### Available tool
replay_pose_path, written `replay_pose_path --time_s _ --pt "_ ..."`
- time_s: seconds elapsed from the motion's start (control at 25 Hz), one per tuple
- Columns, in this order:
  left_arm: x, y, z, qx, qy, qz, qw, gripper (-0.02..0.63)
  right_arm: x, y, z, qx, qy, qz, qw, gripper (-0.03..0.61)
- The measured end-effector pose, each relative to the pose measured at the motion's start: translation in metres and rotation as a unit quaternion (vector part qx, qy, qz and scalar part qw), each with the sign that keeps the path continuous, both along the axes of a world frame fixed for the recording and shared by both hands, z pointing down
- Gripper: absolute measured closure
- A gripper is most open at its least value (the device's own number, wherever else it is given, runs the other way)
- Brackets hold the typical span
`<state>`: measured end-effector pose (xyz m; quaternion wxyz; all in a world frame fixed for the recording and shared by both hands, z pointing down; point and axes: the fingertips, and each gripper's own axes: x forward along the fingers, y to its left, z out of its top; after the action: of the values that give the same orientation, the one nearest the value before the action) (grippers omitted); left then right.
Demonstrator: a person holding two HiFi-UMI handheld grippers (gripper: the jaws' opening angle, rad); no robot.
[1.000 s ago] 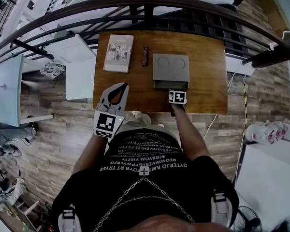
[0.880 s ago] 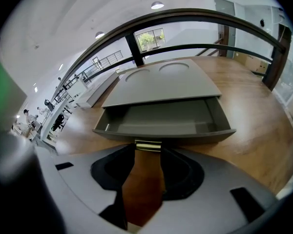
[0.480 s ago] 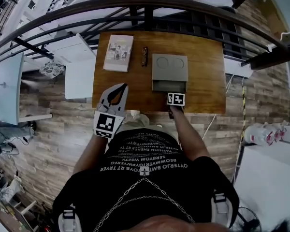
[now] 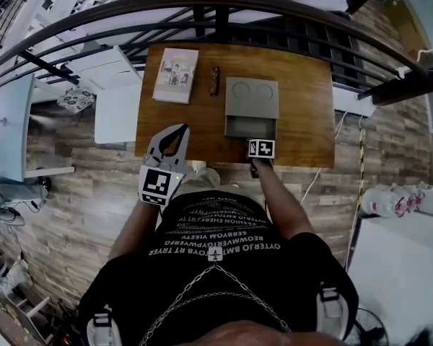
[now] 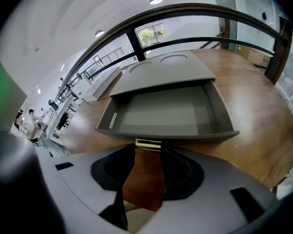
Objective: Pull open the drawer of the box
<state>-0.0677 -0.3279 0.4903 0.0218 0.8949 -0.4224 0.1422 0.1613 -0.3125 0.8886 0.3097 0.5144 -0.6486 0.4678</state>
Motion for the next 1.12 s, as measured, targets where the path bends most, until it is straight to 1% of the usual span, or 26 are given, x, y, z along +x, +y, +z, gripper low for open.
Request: replay_pose_path --time_s 0.52,0.76,0.88,0.96,1.0,1.04,1.12 --pt "0.001 0.023 -0.002 0.002 0.002 -0.013 0.9999 0.615 -0.002 0.027 -0.001 -0.013 -0.008 -0.030 0.999 0.423" --pt "0.006 0.033 -0.004 0.004 0.003 -0.019 0.9998 0.614 -0.001 0.034 -0.002 -0.011 -0.007 -0.039 0.999 0.426" --pt "0.008 0.040 -0.004 0.004 0.004 -0.022 0.9997 0.615 0.003 0.038 -0.003 -0.007 0.005 -0.043 0.999 0.492" --pt "0.009 0.045 -0.002 0.004 0.004 -0.024 0.9997 0.614 0.005 0.043 -0.001 -0.005 0.006 -0.047 0.999 0.500" --pt "0.009 0.048 -0.002 0.004 0.004 -0.025 0.9997 0.615 0.004 0.044 0.001 -0.003 0.003 -0.048 0.999 0.499" --pt "0.009 0.050 -0.001 0.005 0.003 -0.026 0.9996 0.614 0.003 0.045 0.002 0.000 -0.004 -0.046 0.999 0.482" --pt "0.009 0.054 -0.001 0.005 0.002 -0.029 0.9996 0.615 -0.004 0.045 -0.001 0.007 -0.026 -0.037 0.999 0.408"
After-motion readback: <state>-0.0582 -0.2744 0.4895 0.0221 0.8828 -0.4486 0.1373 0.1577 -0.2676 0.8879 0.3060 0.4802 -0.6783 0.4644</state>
